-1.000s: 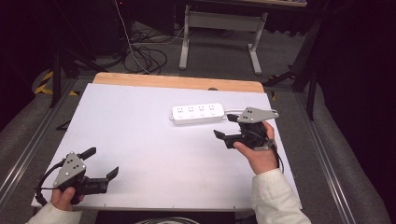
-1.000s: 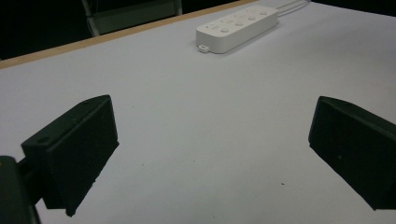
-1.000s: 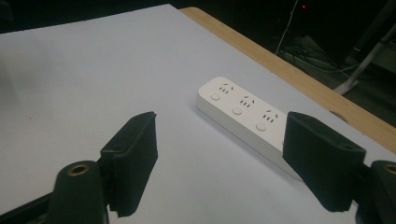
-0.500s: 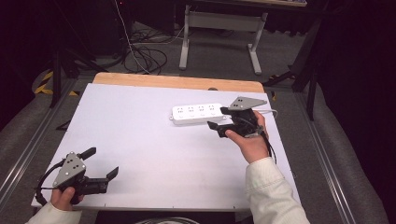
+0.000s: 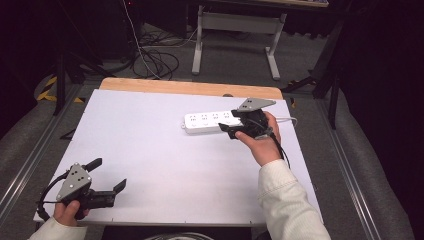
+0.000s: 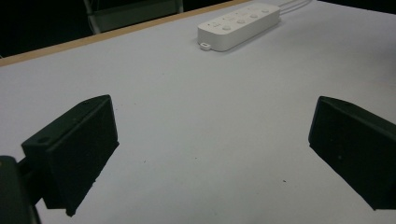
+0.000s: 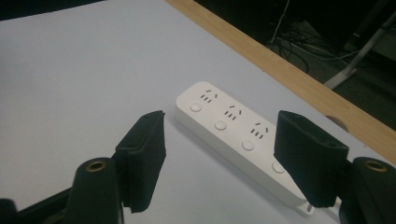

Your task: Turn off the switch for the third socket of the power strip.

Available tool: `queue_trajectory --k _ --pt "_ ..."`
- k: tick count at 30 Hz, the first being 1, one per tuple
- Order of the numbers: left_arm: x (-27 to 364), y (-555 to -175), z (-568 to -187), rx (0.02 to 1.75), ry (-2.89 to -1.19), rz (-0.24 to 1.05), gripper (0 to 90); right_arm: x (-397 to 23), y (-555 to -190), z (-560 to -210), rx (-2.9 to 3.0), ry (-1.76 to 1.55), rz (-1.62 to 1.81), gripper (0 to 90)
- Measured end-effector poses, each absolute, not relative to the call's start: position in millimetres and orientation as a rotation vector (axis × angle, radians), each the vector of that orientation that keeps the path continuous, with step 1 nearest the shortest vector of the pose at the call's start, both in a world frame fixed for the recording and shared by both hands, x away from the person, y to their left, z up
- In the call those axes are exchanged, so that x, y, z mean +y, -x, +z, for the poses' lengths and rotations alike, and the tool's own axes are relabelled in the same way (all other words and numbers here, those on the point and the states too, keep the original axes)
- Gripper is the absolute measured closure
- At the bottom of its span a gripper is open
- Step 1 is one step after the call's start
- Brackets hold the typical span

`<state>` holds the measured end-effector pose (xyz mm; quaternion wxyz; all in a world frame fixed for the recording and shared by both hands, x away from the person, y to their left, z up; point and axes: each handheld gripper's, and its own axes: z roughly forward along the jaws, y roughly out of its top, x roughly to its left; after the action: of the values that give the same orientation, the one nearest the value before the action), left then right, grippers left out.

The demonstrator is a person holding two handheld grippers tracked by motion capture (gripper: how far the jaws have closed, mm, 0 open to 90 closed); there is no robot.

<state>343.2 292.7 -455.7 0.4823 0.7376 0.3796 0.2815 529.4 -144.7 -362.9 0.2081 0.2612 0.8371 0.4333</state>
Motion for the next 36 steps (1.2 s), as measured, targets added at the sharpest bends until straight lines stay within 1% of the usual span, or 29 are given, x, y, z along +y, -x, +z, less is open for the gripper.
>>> queue_trajectory --k 1,2,3,4,5,9,10,11,16,36 --pt "292.6 -343.3 -455.7 0.926 -1.798 0.686 1.8 -143.9 -530.8 -363.7 2.339 -0.726 1.214 45.6" --pt "292.6 -343.4 -455.6 0.925 -1.799 0.689 1.7 -142.8 -532.5 -364.4 2.335 -0.723 1.212 46.0" --pt "292.6 -343.5 -455.5 0.923 -1.801 0.689 1.8 -141.5 -533.8 -365.3 2.323 -0.733 1.205 48.8" --pt "292.6 -343.5 -455.5 0.923 -1.801 0.689 1.8 -141.5 -533.8 -365.3 2.323 -0.733 1.205 48.8" --pt "292.5 -343.5 -455.6 0.923 -1.799 0.686 1.8 -139.0 -536.8 -367.7 2.313 -0.744 1.218 57.6" --pt "292.9 -343.5 -455.6 0.924 -1.798 0.686 1.8 -131.5 -544.3 -372.8 2.302 -0.713 1.258 72.5" --pt "292.9 -343.5 -455.6 0.925 -1.798 0.686 1.8 -131.5 -544.3 -372.8 2.302 -0.713 1.258 72.5" --pt "292.9 -343.5 -455.6 0.925 -1.799 0.687 1.7 -127.0 -548.7 -376.3 2.301 -0.681 1.262 80.0" --pt "293.6 -343.8 -455.4 0.921 -1.801 0.691 1.7 -116.5 -560.6 -388.2 2.305 -0.690 1.274 90.0" --pt "293.5 -345.2 -456.1 0.921 -1.801 0.679 1.8 -89.9 -591.5 -432.0 2.315 -0.797 1.241 90.0"
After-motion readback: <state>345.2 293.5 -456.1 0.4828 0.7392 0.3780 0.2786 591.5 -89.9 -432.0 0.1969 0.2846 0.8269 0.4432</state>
